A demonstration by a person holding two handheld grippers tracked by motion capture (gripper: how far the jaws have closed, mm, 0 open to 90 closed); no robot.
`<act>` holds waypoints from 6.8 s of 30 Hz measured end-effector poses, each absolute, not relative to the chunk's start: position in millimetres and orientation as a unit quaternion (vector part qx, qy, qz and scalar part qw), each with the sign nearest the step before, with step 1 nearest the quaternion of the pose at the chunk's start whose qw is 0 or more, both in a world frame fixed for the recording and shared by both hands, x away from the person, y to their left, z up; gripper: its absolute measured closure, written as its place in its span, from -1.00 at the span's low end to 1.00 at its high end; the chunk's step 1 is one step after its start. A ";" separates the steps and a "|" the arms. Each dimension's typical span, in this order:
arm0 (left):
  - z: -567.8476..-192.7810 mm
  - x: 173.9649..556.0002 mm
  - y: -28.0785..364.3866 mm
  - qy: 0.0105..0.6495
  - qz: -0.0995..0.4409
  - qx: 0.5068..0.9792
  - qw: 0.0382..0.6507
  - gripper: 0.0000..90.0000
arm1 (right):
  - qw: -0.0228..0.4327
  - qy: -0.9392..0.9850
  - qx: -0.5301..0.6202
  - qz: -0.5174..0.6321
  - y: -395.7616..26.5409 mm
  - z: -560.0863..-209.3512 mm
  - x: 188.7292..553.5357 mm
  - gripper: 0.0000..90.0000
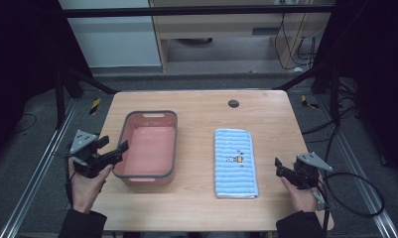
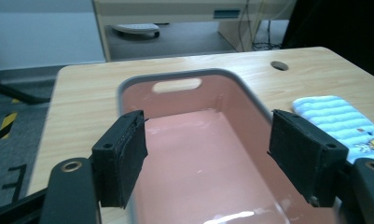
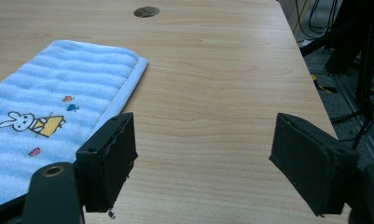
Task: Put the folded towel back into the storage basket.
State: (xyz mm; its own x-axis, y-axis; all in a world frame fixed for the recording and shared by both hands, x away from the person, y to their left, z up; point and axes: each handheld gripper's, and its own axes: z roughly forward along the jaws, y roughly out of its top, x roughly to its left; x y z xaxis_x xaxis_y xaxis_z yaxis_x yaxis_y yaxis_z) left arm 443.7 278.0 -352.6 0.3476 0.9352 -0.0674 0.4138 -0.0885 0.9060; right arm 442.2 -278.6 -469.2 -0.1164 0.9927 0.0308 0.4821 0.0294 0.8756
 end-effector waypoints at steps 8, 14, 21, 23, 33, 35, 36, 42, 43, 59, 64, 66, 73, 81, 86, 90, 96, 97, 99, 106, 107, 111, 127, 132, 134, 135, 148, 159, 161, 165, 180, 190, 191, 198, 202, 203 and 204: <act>-342.1 454.3 229.2 0.466 0.278 0.703 0.460 -0.38 | 0.327 0.638 0.579 0.388 -278.5 -469.3 442.7 -0.51; -342.6 467.0 176.6 0.436 0.266 0.729 0.455 -0.37 | 0.325 0.638 0.580 0.389 -278.9 -469.4 442.6 -0.51; -351.2 476.5 134.0 0.419 0.253 0.749 0.447 -0.37 | 0.326 0.641 0.578 0.387 -278.8 -470.1 443.3 -0.50; -354.9 479.4 120.4 0.414 0.250 0.756 0.442 -0.37 | 0.326 0.641 0.577 0.387 -279.2 -470.2 443.4 -0.50; -379.8 491.1 65.5 0.417 0.229 0.772 0.421 -0.41 | 0.325 0.643 0.578 0.384 -278.8 -471.0 443.8 -0.50; -385.1 493.5 56.9 0.422 0.222 0.772 0.420 -0.42 | 0.323 0.642 0.579 0.385 -279.0 -471.0 443.9 -0.50; -390.3 495.9 49.3 0.427 0.219 0.770 0.420 -0.42 | 0.323 0.641 0.580 0.386 -279.2 -471.0 444.0 -0.50; -402.8 500.4 30.7 0.435 0.216 0.769 0.415 -0.44 | 0.324 0.640 0.580 0.386 -279.2 -471.0 443.6 -0.51; -405.2 501.8 27.4 0.437 0.212 0.769 0.416 -0.44 | 0.324 0.639 0.580 0.387 -279.2 -471.1 443.6 -0.50; -444.2 516.6 -12.2 0.448 0.185 0.791 0.373 -0.62 | 0.322 0.637 0.586 0.384 -280.3 -472.6 444.1 -0.54; -455.7 520.1 -21.8 0.462 0.177 0.787 0.369 -0.73 | 0.323 0.635 0.588 0.383 -281.5 -473.0 443.9 -0.55; -457.1 520.4 -23.1 0.464 0.174 0.787 0.367 -0.74 | 0.323 0.635 0.588 0.383 -281.7 -473.1 443.9 -0.55; -467.9 522.9 -32.1 0.466 0.168 0.789 0.365 -0.75 | 0.321 0.636 0.588 0.383 -281.7 -474.0 444.3 -0.57; -485.5 525.8 -42.0 0.469 0.170 0.803 0.327 -0.76 | 0.319 0.635 0.591 0.382 -283.3 -474.5 444.3 -0.61; -491.9 527.6 -43.9 0.473 0.172 0.805 0.313 -0.77 | 0.317 0.634 0.593 0.382 -283.8 -474.5 444.2 -0.63; -494.1 527.2 -45.8 0.480 0.172 0.804 0.305 -0.74 | 0.316 0.636 0.592 0.381 -283.7 -475.0 444.9 -0.64; -494.0 526.6 -47.2 0.487 0.180 0.801 0.297 -0.65 | 0.317 0.632 0.593 0.385 -283.2 -474.2 444.0 -0.65; -493.3 526.7 -46.6 0.489 0.180 0.801 0.296 -0.61 | 0.317 0.632 0.593 0.385 -283.2 -474.0 444.0 -0.65; -492.4 527.0 -45.3 0.491 0.181 0.799 0.295 -0.53 | 0.317 0.632 0.593 0.385 -283.0 -474.1 444.0 -0.65; -489.4 527.8 -40.8 0.500 0.186 0.794 0.292 -0.15 | 0.315 0.633 0.593 0.386 -283.0 -474.1 444.3 -0.65; -488.9 528.0 -40.1 0.501 0.186 0.793 0.292 -0.06 | 0.315 0.633 0.593 0.387 -283.0 -474.1 444.4 -0.65; -487.4 528.2 -39.1 0.502 0.183 0.793 0.292 0.23 | 0.311 0.634 0.593 0.387 -282.8 -474.1 444.5 -0.65; -481.0 529.7 -27.9 0.499 0.157 0.791 0.317 0.64 | 0.311 0.634 0.593 0.386 -284.2 -474.8 444.9 -0.64; -471.6 525.0 -19.6 0.494 0.144 0.788 0.338 0.64 | 0.311 0.635 0.593 0.385 -284.1 -475.0 445.1 -0.64; -464.3 521.5 -17.0 0.487 0.143 0.789 0.346 0.64 | 0.311 0.635 0.593 0.385 -284.2 -475.1 445.3 -0.64; -460.5 519.9 -15.6 0.484 0.142 0.788 0.354 0.64 | 0.311 0.635 0.593 0.385 -284.2 -475.1 445.3 -0.64; -410.3 503.4 11.9 0.459 0.157 0.781 0.395 0.64 | 0.311 0.639 0.591 0.382 -283.5 -476.5 445.7 -0.64; -363.2 491.9 39.7 0.446 0.169 0.770 0.424 0.64 | 0.311 0.644 0.589 0.376 -283.3 -478.6 446.1 -0.64; -355.9 489.6 45.6 0.445 0.175 0.766 0.429 0.64 | 0.312 0.645 0.588 0.375 -283.5 -478.8 446.3 -0.64; -335.3 484.9 59.5 0.438 0.196 0.763 0.433 0.64 | 0.310 0.646 0.589 0.374 -282.7 -479.1 446.5 -0.64; -306.8 483.4 98.0 0.440 0.222 0.752 0.437 0.64 | 0.314 0.647 0.588 0.371 -281.0 -479.4 446.9 -0.65; -290.4 481.8 130.5 0.452 0.240 0.745 0.428 0.64 | 0.317 0.649 0.585 0.368 -280.9 -480.1 447.0 -0.65; -288.5 482.3 138.5 0.456 0.242 0.743 0.426 0.64 | 0.316 0.649 0.585 0.368 -280.6 -480.2 447.1 -0.65; -282.5 482.3 162.0 0.471 0.250 0.732 0.423 0.64 | 0.320 0.652 0.583 0.365 -279.7 -480.8 447.3 -0.66; -279.5 482.4 174.2 0.478 0.253 0.729 0.420 0.64 | 0.322 0.654 0.580 0.365 -279.5 -480.8 447.2 -0.66; -278.8 482.4 177.8 0.480 0.255 0.729 0.417 0.64 | 0.322 0.654 0.580 0.365 -279.6 -480.7 447.2 -0.66; -278.5 482.4 180.0 0.481 0.256 0.728 0.415 0.64 | 0.322 0.653 0.580 0.365 -279.8 -480.7 447.2 -0.66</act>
State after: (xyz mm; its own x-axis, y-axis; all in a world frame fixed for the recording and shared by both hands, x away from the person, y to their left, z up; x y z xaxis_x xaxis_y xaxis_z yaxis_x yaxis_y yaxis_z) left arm 482.4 180.0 -278.5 0.4063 0.9133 -0.0270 0.4882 -0.1920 0.8514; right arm 447.2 -279.8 -480.7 -0.1202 0.9927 0.0036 0.5229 0.0602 0.8503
